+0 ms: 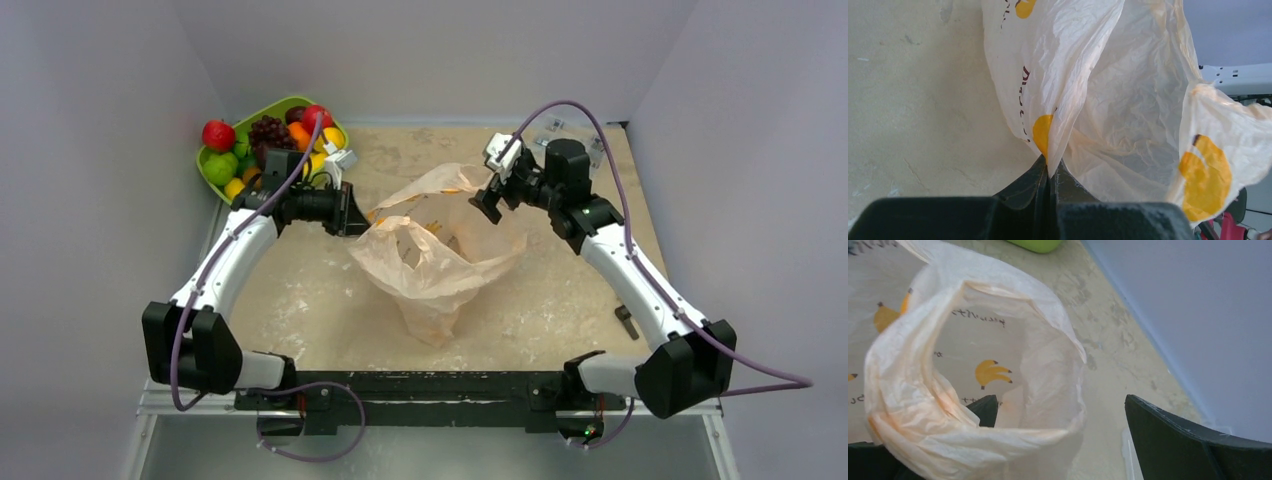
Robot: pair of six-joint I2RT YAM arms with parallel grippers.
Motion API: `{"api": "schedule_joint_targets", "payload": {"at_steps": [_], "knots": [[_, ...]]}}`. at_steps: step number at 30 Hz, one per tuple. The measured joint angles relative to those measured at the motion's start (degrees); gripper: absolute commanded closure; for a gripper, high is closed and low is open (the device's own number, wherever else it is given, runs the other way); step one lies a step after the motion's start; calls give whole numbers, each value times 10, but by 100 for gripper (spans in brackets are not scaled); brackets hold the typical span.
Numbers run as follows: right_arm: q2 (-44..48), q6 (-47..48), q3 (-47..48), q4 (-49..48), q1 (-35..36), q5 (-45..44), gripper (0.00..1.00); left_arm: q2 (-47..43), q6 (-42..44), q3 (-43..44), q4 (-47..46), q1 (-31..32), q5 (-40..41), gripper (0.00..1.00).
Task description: Place the fake fruits into the plastic bag and tie a complex knot
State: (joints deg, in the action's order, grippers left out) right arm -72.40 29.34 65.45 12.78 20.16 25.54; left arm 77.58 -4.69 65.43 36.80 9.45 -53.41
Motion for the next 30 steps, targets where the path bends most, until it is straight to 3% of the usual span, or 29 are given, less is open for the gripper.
{"api": "schedule_joint_targets", "payload": {"at_steps": [5,6,7,10,12,15,18,20,24,27,30], "knots": [[-35,40,16,-2,0,109,2,28,28,38,17,9,-3,100],[-53,47,30,3,1,133,6,34,39,49,22,14,-3,100],[-75,52,48,9,1,153,16,40,50,59,26,19,-3,100],[-144,64,115,40,1,198,69,57,87,97,49,29,-2,100],[-186,68,164,67,0,220,100,69,110,123,66,31,4,74],[-212,52,201,101,-4,247,100,80,151,165,90,29,29,30],[-208,16,207,119,-7,268,100,72,177,193,97,17,41,8],[-198,-16,204,121,-7,277,100,52,191,199,94,-3,38,3],[-154,-77,166,103,-7,282,100,-2,245,227,114,-26,14,3],[-134,-111,139,82,-7,282,100,-34,296,265,146,10,-7,6],[-134,-129,127,68,-7,281,100,-44,313,274,157,69,-1,0]]}}
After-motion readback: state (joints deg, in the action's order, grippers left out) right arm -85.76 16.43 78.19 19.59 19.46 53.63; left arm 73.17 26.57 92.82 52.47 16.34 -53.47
